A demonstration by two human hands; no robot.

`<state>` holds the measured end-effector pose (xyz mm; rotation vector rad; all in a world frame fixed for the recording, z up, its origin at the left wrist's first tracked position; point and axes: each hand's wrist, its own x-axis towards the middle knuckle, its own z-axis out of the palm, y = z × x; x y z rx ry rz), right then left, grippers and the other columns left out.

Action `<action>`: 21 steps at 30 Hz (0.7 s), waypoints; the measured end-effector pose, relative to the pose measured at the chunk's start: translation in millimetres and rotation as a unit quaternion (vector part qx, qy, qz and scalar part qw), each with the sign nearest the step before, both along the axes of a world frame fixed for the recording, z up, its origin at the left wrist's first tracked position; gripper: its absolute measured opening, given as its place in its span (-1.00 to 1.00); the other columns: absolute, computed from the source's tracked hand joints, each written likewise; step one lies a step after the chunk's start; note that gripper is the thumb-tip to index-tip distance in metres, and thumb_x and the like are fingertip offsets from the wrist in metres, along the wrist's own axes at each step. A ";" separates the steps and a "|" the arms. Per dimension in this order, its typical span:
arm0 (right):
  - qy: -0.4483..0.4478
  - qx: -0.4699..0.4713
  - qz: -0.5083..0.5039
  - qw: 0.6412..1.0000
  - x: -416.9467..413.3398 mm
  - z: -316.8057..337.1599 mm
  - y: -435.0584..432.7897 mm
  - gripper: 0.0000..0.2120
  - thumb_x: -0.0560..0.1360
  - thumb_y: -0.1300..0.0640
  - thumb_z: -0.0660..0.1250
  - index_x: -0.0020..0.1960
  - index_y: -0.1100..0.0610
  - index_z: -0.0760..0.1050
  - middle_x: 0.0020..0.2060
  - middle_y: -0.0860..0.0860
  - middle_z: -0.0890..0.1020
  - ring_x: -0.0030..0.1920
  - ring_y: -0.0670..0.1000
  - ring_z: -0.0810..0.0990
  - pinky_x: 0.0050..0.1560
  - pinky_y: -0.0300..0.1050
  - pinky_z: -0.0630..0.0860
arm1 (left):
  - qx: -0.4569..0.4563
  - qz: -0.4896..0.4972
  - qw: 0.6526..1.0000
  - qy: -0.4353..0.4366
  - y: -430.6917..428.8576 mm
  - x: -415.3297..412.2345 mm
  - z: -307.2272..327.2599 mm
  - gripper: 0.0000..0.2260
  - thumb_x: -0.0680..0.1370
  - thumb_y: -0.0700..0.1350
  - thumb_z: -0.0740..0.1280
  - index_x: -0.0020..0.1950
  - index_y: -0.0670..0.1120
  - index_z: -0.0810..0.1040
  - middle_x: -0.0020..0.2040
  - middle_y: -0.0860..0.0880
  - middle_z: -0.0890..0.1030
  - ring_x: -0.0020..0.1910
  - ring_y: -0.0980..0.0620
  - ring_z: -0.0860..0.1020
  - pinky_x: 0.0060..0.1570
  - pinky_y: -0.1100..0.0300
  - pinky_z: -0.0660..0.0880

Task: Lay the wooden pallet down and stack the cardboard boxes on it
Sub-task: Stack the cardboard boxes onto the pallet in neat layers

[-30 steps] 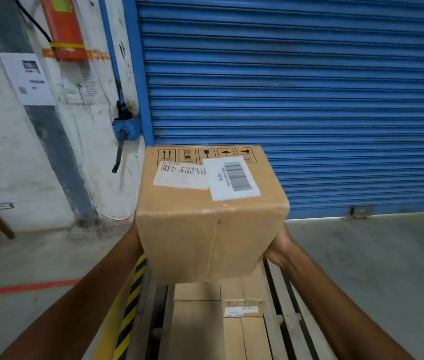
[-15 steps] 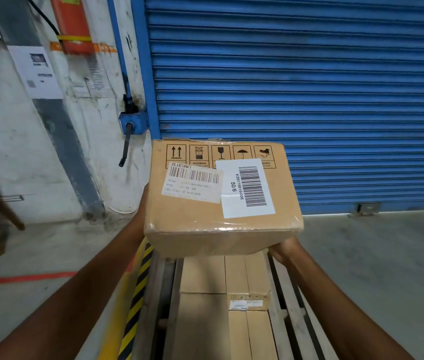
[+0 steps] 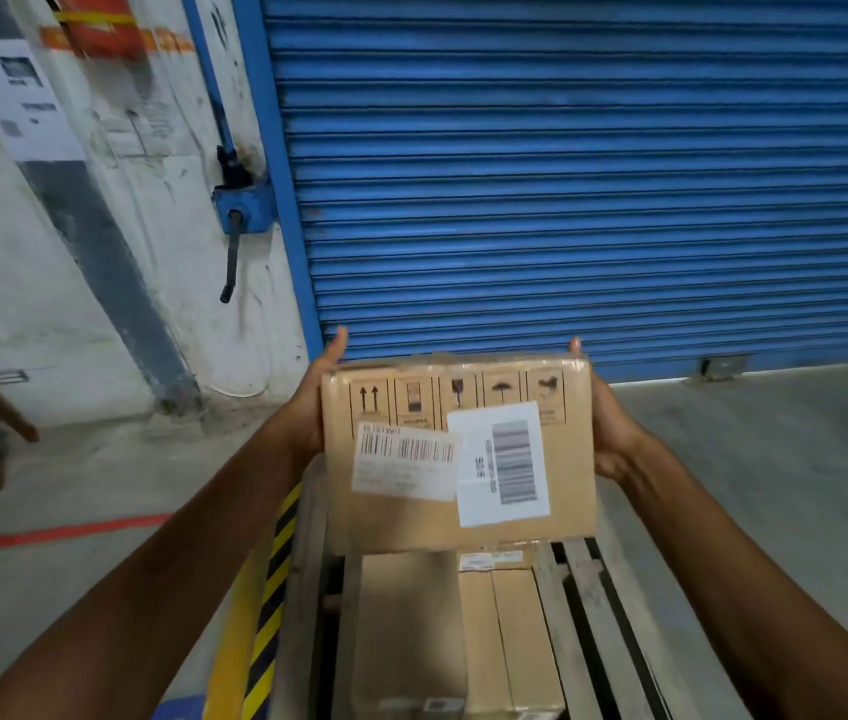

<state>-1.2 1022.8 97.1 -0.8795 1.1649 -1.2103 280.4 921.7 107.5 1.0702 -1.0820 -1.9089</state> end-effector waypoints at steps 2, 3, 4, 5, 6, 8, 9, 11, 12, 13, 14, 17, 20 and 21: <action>-0.001 0.057 0.024 0.998 -6.5 -3.4 1.8 -0.22 0.53 -0.46 -0.04 -0.10 0.14 0.68 -0.07 0.23 0.69 -0.02 0.20 0.67 0.10 0.11 0.55 | 0.031 -0.009 0.999 0.033 -4.3 0.6 -13.4 -0.54 0.55 0.27 0.27 -0.13 -0.13 0.62 -0.30 -0.10 0.60 -0.35 -0.06 0.61 -0.33 0.14 0.59; 0.002 0.073 0.029 0.997 -7.0 -5.1 1.9 -0.21 0.51 -0.48 -0.03 -0.10 0.15 0.69 -0.07 0.23 0.69 -0.03 0.20 0.67 0.09 0.10 0.54 | 0.027 -0.013 0.999 0.041 -4.1 -0.4 -19.8 -0.58 0.56 0.22 0.29 -0.04 -0.14 0.62 -0.25 -0.11 0.61 -0.31 -0.07 0.62 -0.30 0.12 0.60; 0.007 0.088 0.030 0.996 -8.5 -9.8 1.8 -0.21 0.50 -0.49 0.00 -0.07 0.16 0.69 -0.07 0.24 0.69 -0.03 0.20 0.67 0.09 0.10 0.54 | 0.022 -0.005 0.999 0.040 -7.8 -1.0 -27.8 -0.61 0.58 0.19 0.28 0.04 -0.14 0.61 -0.22 -0.12 0.62 -0.28 -0.07 0.62 -0.29 0.12 0.60; 0.010 0.101 0.024 0.995 -10.9 -15.2 0.9 -0.21 0.49 -0.49 0.04 -0.01 0.19 0.67 -0.04 0.24 0.68 -0.02 0.21 0.67 0.13 0.12 0.54 | 0.021 -0.011 0.999 0.041 -9.4 -3.1 -33.9 -0.62 0.59 0.17 0.26 0.09 -0.14 0.60 -0.19 -0.13 0.63 -0.26 -0.08 0.63 -0.29 0.12 0.60; 0.012 0.109 0.014 0.994 -11.5 -19.6 2.0 -0.20 0.48 -0.49 0.09 0.08 0.22 0.64 -0.01 0.26 0.67 0.01 0.23 0.65 0.18 0.15 0.53 | 0.017 -0.012 0.999 0.041 -5.3 -5.8 -36.2 -0.63 0.60 0.14 0.25 0.13 -0.15 0.58 -0.17 -0.14 0.63 -0.24 -0.08 0.64 -0.29 0.11 0.61; 0.006 0.130 -0.005 0.991 -13.5 -29.9 2.1 -0.19 0.45 -0.46 0.21 0.26 0.26 0.53 0.02 0.28 0.65 0.04 0.26 0.63 0.25 0.20 0.49 | 0.011 0.006 0.999 0.041 -2.0 -11.1 -44.2 -0.70 0.63 0.04 0.21 0.12 -0.17 0.55 -0.16 -0.15 0.63 -0.26 -0.04 0.65 -0.30 0.15 0.61; 0.006 0.134 -0.022 0.991 -14.8 -37.2 1.8 -0.22 0.46 -0.43 0.24 0.33 0.23 0.49 0.00 0.28 0.66 0.01 0.26 0.64 0.20 0.20 0.53 | 0.000 0.015 0.999 0.039 -2.2 -13.2 -51.9 -0.75 0.65 -0.02 0.19 0.09 -0.17 0.54 -0.17 -0.14 0.63 -0.29 -0.01 0.66 -0.34 0.19 0.60; -0.002 0.125 -0.066 0.990 -16.7 -51.0 6.1 -0.37 0.51 -0.30 0.25 0.38 0.13 0.44 -0.14 0.22 0.69 -0.14 0.22 0.67 -0.03 0.10 0.61 | -0.034 0.023 0.999 0.025 1.6 -21.0 -64.0 -0.82 0.66 -0.12 0.16 0.08 -0.16 0.51 -0.16 -0.13 0.60 -0.28 0.01 0.65 -0.36 0.22 0.58; -0.011 0.117 -0.083 0.990 -18.6 -59.4 9.5 -0.44 0.52 -0.23 0.25 0.39 0.08 0.44 -0.18 0.20 0.69 -0.21 0.19 0.67 -0.12 0.05 0.61 | -0.049 0.027 0.998 0.019 2.7 -27.2 -70.3 -0.85 0.66 -0.16 0.15 0.06 -0.15 0.50 -0.16 -0.11 0.59 -0.27 0.02 0.64 -0.36 0.24 0.57; -0.022 0.107 -0.095 0.989 -21.0 -68.0 13.5 -0.47 0.49 -0.19 0.26 0.38 0.05 0.44 -0.18 0.20 0.69 -0.24 0.18 0.67 -0.17 0.03 0.60 | -0.065 0.037 0.997 0.004 1.3 -32.9 -80.3 -0.86 0.66 -0.19 0.15 0.04 -0.14 0.49 -0.16 -0.08 0.58 -0.25 0.04 0.63 -0.37 0.27 0.56; -0.035 0.104 -0.106 0.988 -21.9 -74.1 19.4 -0.46 0.46 -0.17 0.27 0.37 0.04 0.43 -0.15 0.20 0.68 -0.24 0.18 0.67 -0.19 0.03 0.60 | -0.077 0.052 0.996 -0.016 0.5 -39.3 -89.4 -0.88 0.65 -0.20 0.17 0.05 -0.15 0.49 -0.14 -0.07 0.57 -0.23 0.06 0.64 -0.37 0.30 0.54; -0.055 0.119 -0.150 0.980 -34.5 -102.5 39.8 -0.51 0.45 -0.11 0.28 0.31 0.10 0.43 -0.08 0.22 0.64 -0.20 0.20 0.65 -0.25 0.02 0.61 | -0.108 0.059 0.987 -0.106 1.3 -63.1 -118.7 -0.80 0.62 -0.12 0.27 0.21 -0.15 0.49 -0.05 -0.03 0.58 -0.08 -0.02 0.60 -0.32 0.32 0.54; -0.061 0.149 -0.193 0.968 -59.5 -129.6 58.8 -0.48 0.48 -0.08 0.30 0.34 0.18 0.44 0.03 0.26 0.59 -0.10 0.24 0.62 -0.17 0.04 0.59 | -0.086 0.035 0.985 -0.143 12.5 -88.0 -146.4 -0.83 0.62 -0.12 0.29 0.19 0.04 0.55 -0.02 0.04 0.65 -0.07 0.07 0.63 -0.09 0.18 0.59; -0.058 0.156 -0.195 0.967 -69.1 -137.0 62.8 -0.51 0.49 -0.06 0.30 0.31 0.20 0.46 0.02 0.24 0.60 -0.09 0.23 0.61 -0.13 0.04 0.57 | -0.079 0.026 0.985 -0.153 16.4 -97.5 -154.9 -0.82 0.60 -0.12 0.31 0.18 0.05 0.58 0.01 0.01 0.68 -0.03 0.03 0.65 -0.01 0.11 0.59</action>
